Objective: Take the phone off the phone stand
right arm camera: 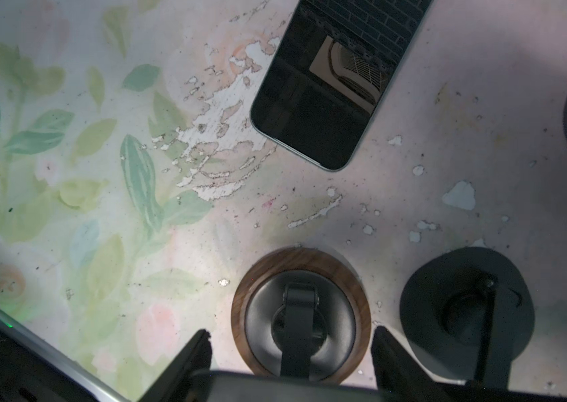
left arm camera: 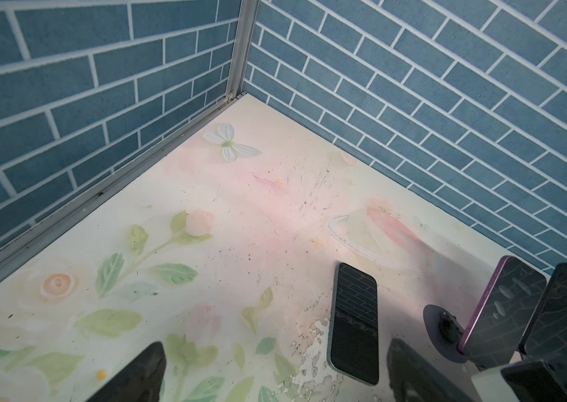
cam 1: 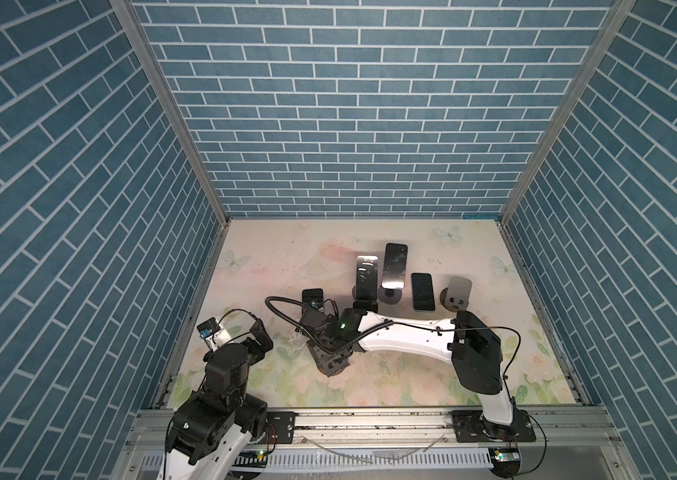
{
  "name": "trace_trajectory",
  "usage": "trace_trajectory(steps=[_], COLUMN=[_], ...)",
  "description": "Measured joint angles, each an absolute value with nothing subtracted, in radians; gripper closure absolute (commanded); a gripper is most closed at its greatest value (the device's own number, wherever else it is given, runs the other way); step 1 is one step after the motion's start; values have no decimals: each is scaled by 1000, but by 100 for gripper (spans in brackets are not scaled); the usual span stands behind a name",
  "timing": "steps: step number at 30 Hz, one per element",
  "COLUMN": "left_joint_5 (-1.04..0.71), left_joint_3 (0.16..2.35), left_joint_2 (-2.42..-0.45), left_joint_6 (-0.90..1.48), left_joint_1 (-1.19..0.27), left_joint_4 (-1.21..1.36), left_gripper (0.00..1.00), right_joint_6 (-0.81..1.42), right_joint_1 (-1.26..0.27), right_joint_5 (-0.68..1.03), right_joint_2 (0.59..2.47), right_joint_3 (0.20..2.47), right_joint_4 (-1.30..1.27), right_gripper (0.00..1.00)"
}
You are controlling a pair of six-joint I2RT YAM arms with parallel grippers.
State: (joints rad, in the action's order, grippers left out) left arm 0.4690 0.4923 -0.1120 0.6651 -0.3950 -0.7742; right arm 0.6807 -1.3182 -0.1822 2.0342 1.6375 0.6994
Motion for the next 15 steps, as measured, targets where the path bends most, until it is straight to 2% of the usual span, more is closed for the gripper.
trace_trajectory(steps=[15], left_joint_5=[469], left_joint_3=[492], left_joint_2=[-118], left_joint_6=[661], left_joint_1=[-395], left_joint_4=[-772], left_gripper=[0], right_joint_6=[628], right_joint_1=[-1318], right_joint_5=[-160], right_joint_2=[1988], right_joint_3=[1620], right_joint_4=[683], right_gripper=[41])
